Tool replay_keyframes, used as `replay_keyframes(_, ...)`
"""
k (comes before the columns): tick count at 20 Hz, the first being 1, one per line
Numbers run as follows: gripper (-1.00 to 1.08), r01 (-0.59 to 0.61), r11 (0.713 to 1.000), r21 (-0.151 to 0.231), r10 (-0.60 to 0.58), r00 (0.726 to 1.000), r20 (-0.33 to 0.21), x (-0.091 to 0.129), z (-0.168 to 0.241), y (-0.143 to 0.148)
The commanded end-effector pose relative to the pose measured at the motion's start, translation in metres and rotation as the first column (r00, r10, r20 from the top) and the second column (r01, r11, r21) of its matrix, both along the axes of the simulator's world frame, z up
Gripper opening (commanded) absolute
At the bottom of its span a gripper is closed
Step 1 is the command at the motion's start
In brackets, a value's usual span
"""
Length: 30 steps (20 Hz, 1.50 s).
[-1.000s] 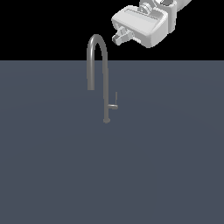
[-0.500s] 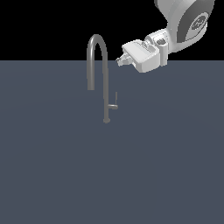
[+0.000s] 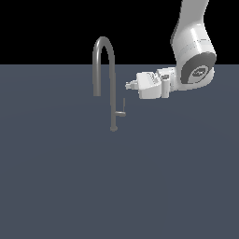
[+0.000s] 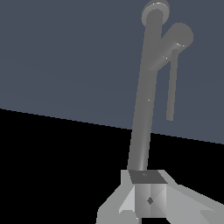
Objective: Turn on the faucet by rotating a designated handle.
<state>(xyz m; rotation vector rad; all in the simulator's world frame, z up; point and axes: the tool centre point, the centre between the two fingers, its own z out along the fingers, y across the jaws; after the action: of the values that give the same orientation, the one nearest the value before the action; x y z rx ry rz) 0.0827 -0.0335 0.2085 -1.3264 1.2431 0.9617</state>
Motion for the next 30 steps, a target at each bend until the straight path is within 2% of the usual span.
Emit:
replay_keyframes(1, -1.00, 0.050, 0.998, 0.047, -0.048, 0.998, -0.037, 0.006, -0.016, 0.000)
replay_keyframes(6, -1.00, 0.125, 0.986, 0.112, -0.115, 0.989, -0.096, 0.014, -0.041, 0.002)
replay_keyframes(12, -1.00, 0.176, 0.973, 0.151, -0.155, 0.978, -0.137, 0.019, -0.058, 0.004)
replay_keyframes(20, -1.00, 0.183, 0.970, 0.158, -0.161, 0.976, -0.144, 0.019, -0.061, 0.005)
replay_keyframes(30, -1.00, 0.184, 0.970, 0.158, -0.162, 0.976, -0.143, -0.005, -0.051, 0.011)
